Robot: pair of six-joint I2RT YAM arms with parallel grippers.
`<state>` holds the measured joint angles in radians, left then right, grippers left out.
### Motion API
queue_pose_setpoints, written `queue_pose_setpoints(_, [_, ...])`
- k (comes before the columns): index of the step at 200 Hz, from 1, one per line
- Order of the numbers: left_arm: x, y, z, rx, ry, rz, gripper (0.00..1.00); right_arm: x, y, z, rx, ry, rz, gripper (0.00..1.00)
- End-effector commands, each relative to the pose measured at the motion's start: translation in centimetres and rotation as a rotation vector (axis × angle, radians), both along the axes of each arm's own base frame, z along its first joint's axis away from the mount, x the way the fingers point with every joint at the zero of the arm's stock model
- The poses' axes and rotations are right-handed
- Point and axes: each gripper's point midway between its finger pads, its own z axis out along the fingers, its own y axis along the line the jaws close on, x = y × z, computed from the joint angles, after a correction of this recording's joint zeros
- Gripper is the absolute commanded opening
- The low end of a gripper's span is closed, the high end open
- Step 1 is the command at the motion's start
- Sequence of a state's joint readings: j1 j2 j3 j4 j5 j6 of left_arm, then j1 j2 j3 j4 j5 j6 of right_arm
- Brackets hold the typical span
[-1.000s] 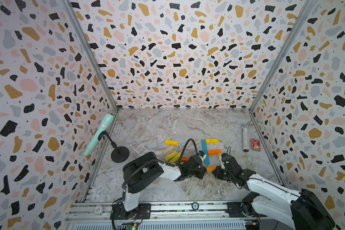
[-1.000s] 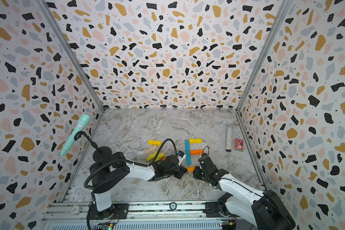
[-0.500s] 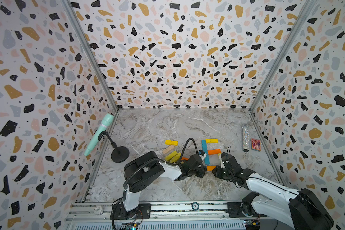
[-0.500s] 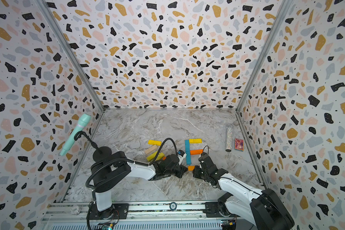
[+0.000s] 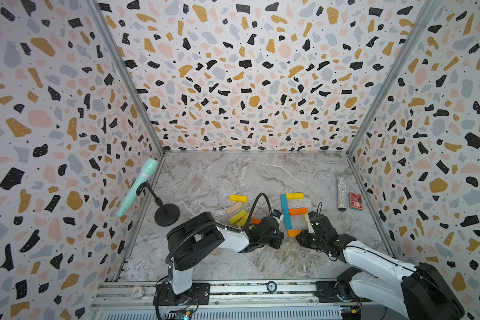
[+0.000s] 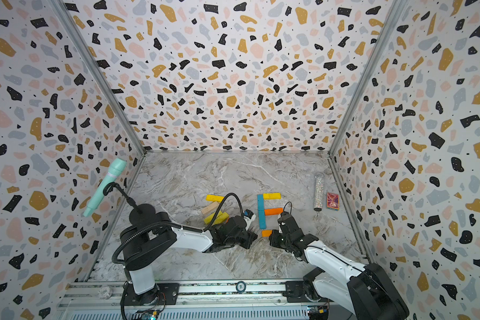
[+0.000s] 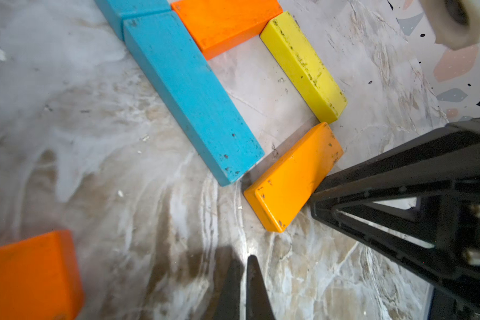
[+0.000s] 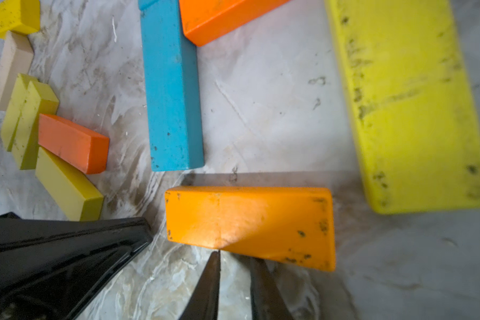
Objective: Assemble the number 6 with building blocks
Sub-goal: Assemble the building block at the center of the board.
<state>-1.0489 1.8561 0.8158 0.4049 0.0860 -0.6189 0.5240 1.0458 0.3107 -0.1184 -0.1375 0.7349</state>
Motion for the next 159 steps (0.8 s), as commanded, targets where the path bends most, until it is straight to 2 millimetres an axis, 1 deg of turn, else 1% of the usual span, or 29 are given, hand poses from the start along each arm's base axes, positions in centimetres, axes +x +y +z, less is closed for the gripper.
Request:
queue_pose_setpoints(1, [0.42, 0.42, 0.71, -0.007, -0.018, 0.02, 0.0, -1.41, -1.44, -1.41, -0.074, 0.072, -0.004, 0.23])
queue_pose_setpoints(27, [0.42, 0.36, 0.6, -0.008, -0.021, 0.017, 0.0, -1.44, -1.39, -1.61, -0.075, 0.078, 0.001, 0.23])
queue_pose_setpoints(66, [0.45, 0.7, 0.35, -0.003, -0.024, 0.026, 0.0, -1.07, -1.51, -1.14, -0.089, 0.064, 0.005, 0.24])
queue_pose_setpoints(80, [0.39, 0.45, 0.59, -0.019, -0.026, 0.018, 0.0, -0.78, -1.43, -0.79, -0.075, 0.049, 0.002, 0.24])
queue_pose_setpoints(102, [0.33, 0.37, 0.85, -0.037, -0.033, 0.013, 0.0, -0.56, -1.55, -0.81, -0.072, 0.048, -0.004, 0.24])
queue_pose_setpoints(141, [0.16, 0.3, 0.61, -0.038, -0.027, 0.005, 0.0, -0.68, -1.06, -1.1, -0.057, 0.062, 0.017, 0.24])
queue_pose_setpoints(159, [0.19, 0.25, 0.58, -0.039, -0.027, 0.005, 0.0, -0.53, -0.83, -0.93, -0.044, 0.054, 0.02, 0.24])
